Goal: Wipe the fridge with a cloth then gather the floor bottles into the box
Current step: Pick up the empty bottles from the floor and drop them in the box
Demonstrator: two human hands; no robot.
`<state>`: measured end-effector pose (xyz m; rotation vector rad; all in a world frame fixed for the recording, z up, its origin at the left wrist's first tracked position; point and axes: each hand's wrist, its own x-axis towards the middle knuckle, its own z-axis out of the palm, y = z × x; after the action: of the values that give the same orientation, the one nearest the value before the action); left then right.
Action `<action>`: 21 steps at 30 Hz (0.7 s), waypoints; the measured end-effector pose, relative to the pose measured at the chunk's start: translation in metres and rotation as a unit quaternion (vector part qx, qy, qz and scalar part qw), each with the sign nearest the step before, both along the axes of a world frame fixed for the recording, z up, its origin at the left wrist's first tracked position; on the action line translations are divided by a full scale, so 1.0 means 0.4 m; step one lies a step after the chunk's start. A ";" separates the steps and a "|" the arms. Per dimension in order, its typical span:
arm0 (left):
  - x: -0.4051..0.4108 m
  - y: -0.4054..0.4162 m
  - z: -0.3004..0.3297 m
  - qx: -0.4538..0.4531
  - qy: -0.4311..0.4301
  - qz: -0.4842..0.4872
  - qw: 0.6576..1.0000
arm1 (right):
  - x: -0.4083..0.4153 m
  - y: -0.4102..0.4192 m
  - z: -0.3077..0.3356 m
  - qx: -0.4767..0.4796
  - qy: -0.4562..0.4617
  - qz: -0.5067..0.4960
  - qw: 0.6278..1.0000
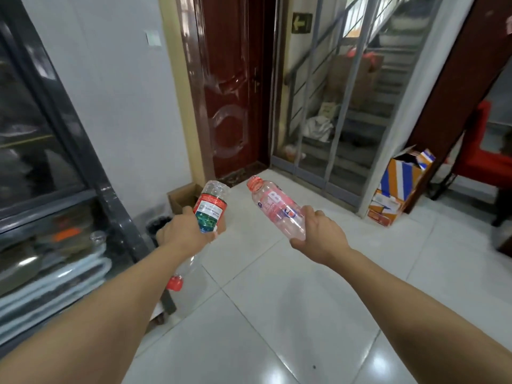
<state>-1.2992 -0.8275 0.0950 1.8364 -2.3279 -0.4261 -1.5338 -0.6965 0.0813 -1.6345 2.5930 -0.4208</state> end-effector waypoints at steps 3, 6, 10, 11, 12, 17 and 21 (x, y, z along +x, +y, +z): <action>-0.127 -0.130 0.003 0.003 0.010 0.034 0.999 | -0.146 -0.164 -0.003 0.001 -0.005 0.017 1.000; -0.244 -0.240 0.003 0.004 0.014 0.059 0.998 | -0.266 -0.319 -0.001 0.014 -0.001 0.036 0.999; -0.347 -0.385 -0.010 0.014 -0.002 0.089 0.996 | -0.374 -0.505 -0.011 0.038 -0.011 0.061 0.997; -0.365 -0.425 -0.013 0.018 0.001 0.099 0.995 | -0.398 -0.552 -0.013 0.040 -0.007 0.068 0.997; -0.383 -0.467 -0.016 0.020 0.007 0.109 0.994 | -0.423 -0.602 -0.013 0.038 -0.003 0.075 0.996; -0.473 -0.704 -0.051 0.023 0.026 0.137 0.990 | -0.535 -0.878 -0.014 0.042 0.006 0.108 0.993; -0.553 -0.918 -0.086 0.029 0.026 0.163 0.986 | -0.610 -1.116 -0.015 0.048 0.004 0.129 0.990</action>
<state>-1.5206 -1.1948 0.0606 2.1541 -1.9503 -0.4922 -1.7778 -1.1430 0.0752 -1.9044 2.3210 -0.2700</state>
